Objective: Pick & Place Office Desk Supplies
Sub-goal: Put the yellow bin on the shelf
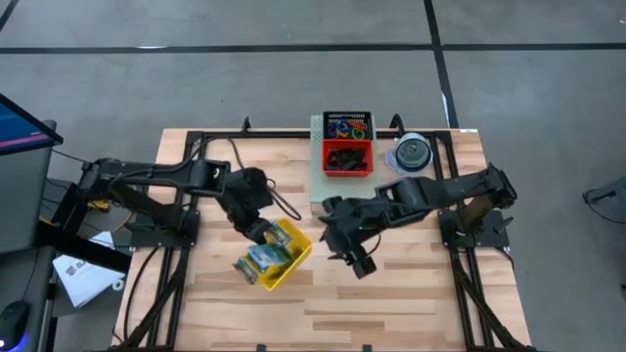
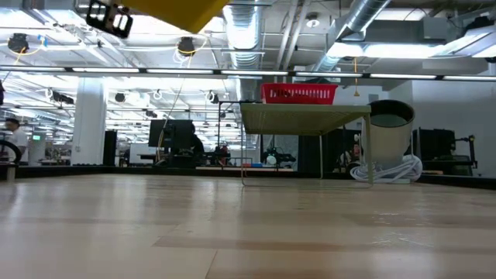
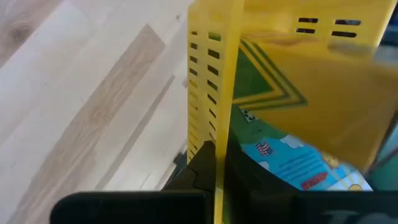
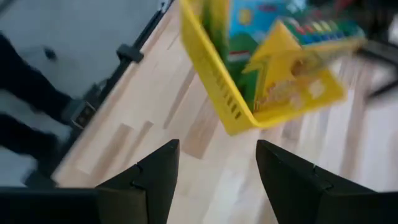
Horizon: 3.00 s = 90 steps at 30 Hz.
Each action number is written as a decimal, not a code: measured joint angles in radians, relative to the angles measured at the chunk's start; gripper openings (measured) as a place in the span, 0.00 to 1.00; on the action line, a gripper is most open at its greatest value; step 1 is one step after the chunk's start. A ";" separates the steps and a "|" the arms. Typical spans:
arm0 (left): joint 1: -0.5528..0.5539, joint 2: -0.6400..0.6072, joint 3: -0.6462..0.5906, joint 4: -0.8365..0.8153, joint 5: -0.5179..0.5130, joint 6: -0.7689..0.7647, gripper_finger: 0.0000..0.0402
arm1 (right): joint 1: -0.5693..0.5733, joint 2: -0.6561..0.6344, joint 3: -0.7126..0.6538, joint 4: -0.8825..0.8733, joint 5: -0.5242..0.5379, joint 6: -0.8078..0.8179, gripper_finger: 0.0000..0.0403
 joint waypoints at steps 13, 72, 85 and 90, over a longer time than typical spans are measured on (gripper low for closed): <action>0.156 0.144 0.019 -0.123 0.176 0.315 0.00 | 0.004 0.013 0.000 0.173 -0.058 -0.208 0.50; 0.169 0.245 0.313 -0.253 0.209 0.327 0.01 | 0.024 0.125 0.000 0.205 0.040 -0.398 0.02; 0.203 0.150 0.313 -0.128 0.161 0.281 0.28 | 0.024 0.125 -0.001 0.210 0.071 -0.393 0.01; 0.284 0.064 0.314 -0.143 0.065 0.283 0.38 | 0.022 0.126 -0.002 0.213 0.084 -0.387 0.00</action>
